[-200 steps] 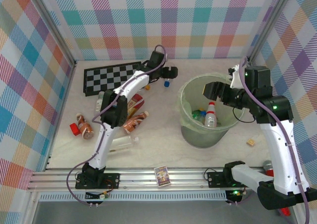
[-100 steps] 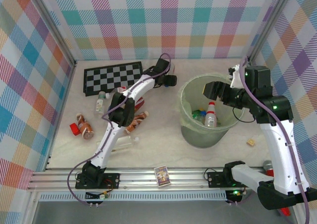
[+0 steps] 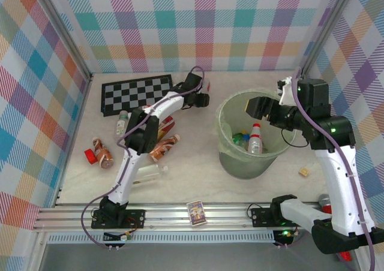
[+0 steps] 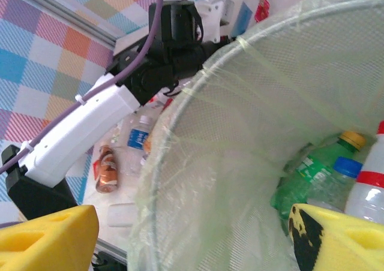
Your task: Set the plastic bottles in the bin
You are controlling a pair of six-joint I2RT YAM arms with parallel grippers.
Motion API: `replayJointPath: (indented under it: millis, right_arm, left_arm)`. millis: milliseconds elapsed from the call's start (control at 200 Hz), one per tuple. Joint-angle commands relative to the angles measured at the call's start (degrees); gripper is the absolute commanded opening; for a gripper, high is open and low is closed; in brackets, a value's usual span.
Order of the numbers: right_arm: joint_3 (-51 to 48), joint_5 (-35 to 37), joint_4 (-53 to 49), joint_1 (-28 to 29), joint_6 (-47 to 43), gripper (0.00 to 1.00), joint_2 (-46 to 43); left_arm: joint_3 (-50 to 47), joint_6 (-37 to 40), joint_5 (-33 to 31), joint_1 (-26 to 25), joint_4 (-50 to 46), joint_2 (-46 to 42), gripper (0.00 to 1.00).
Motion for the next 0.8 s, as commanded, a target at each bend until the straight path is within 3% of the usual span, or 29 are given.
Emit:
replayJointPath:
  millis: [0,140,325,620,795]
  right_arm:
    - [1.41,-4.32,6.68,0.43,3.75,0.83,1.19]
    - [4.43,-4.64,11.56,0.43,7.25,0.84,4.58]
    - [10.33,-4.27,15.54,2.28,9.01,0.84,12.23]
    - [23.12,-3.06,16.03,8.98,7.11,0.93,27.22]
    - [29.09,-4.15,16.08,13.76,5.10,0.99,33.92]
  left_arm:
    - [-8.24,-0.84,1.37,-0.30,10.33,-13.20,0.42]
    - [-26.22,-3.14,2.13,-0.04,22.14,-26.97,0.39]
    - [-40.57,-4.18,5.70,0.14,27.86,-42.84,0.39]
    - [-49.77,-7.66,18.98,-0.52,29.12,-59.43,0.39]
    - [-50.74,-6.99,22.09,-0.87,26.37,-63.04,0.39]
